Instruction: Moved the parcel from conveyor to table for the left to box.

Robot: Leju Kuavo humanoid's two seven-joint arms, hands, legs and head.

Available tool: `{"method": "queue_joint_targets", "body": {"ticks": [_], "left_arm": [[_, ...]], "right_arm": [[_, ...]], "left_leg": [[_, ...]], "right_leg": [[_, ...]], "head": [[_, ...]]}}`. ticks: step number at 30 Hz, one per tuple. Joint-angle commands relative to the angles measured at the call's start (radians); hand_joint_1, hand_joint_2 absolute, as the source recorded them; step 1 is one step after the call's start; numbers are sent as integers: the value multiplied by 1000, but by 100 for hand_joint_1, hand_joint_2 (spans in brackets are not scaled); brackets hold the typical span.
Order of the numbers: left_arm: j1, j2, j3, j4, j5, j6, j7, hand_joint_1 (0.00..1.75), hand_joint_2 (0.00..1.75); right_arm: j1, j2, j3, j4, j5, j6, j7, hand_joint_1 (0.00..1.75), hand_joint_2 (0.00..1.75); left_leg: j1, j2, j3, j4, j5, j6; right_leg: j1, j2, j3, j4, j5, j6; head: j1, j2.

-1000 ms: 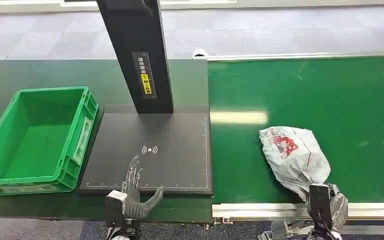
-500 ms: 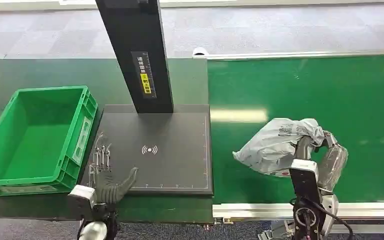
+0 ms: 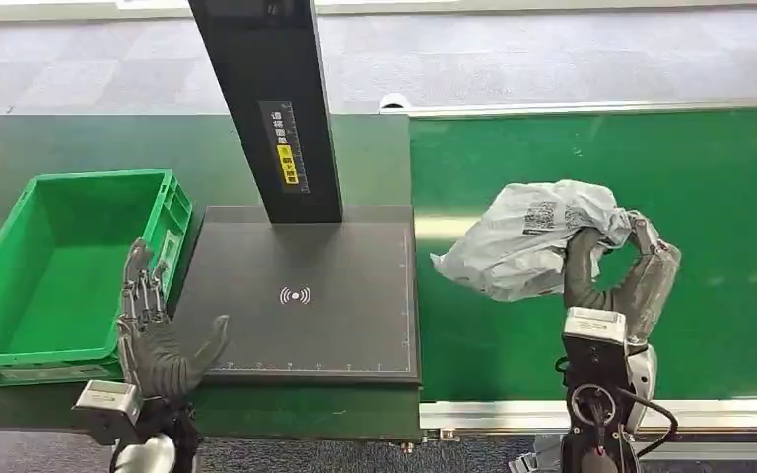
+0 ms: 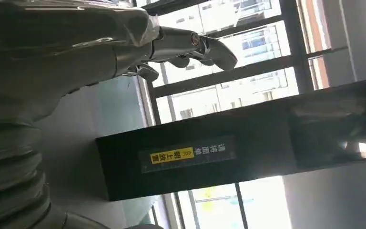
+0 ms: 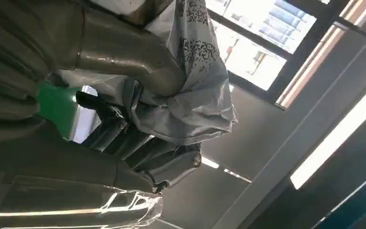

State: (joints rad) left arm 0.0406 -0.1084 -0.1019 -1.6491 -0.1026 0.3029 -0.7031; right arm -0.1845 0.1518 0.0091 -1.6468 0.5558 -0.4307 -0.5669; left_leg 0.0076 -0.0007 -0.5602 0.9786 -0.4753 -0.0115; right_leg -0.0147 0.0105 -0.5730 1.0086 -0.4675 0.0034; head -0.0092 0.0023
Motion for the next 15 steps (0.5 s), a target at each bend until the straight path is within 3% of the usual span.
{"method": "queue_joint_targets", "body": {"ticks": [1, 4, 7, 9, 10, 12, 13, 15], "left_arm": [[-19, 34, 9, -8, 17, -25, 5, 0, 175], [-52, 28, 3, 23, 7, -34, 5, 0, 175], [-87, 22, 9, 57, 10, -37, 5, 0, 175], [-87, 22, 9, 57, 10, -37, 5, 0, 175], [-87, 22, 9, 57, 10, -37, 5, 0, 175], [-105, 19, 14, 85, 5, -48, 5, 0, 175], [-123, 21, 2, 107, 7, -75, 5, 0, 175], [-123, 21, 2, 107, 7, -75, 5, 0, 175]], "right_arm": [[-157, -61, 47, 116, -120, 78, 18, 175, 175], [-314, -59, 67, 321, -187, 233, 48, 175, 175], [-504, 12, 113, 627, -191, 314, 36, 175, 175], [-504, 12, 113, 627, -191, 314, 36, 175, 175], [-504, 12, 113, 627, -191, 314, 36, 175, 175], [-580, 82, 134, 801, -204, 352, 39, 175, 175], [-603, 113, 139, 883, -168, 284, 28, 175, 175], [-603, 113, 139, 883, -168, 284, 28, 175, 175]], "left_leg": [[0, 3, 0, 0, 0, 0], [0, 4, -1, 1, 0, 0], [0, 7, 0, 0, 0, 0], [0, 11, -1, 0, 2, 0], [0, 5, 0, -1, 3, 0], [0, 4, 0, 0, 5, 0], [0, 2, 0, 0, 5, 0], [1, 4, -1, -1, 5, -1]], "right_leg": [[1, 2, 0, -1, 1, 0], [0, 4, -1, 0, 1, 0], [0, 6, -1, 1, 2, 0], [0, 9, -2, 0, 6, -1], [0, 4, -1, 0, 4, -1], [1, 3, -2, 0, 5, -1], [0, 2, -1, 1, 5, -1], [1, 4, -2, 0, 6, -1]], "head": [[0, 0], [0, 0], [0, 0], [0, 0], [0, 0], [0, 0], [0, 0], [0, 0]]}}
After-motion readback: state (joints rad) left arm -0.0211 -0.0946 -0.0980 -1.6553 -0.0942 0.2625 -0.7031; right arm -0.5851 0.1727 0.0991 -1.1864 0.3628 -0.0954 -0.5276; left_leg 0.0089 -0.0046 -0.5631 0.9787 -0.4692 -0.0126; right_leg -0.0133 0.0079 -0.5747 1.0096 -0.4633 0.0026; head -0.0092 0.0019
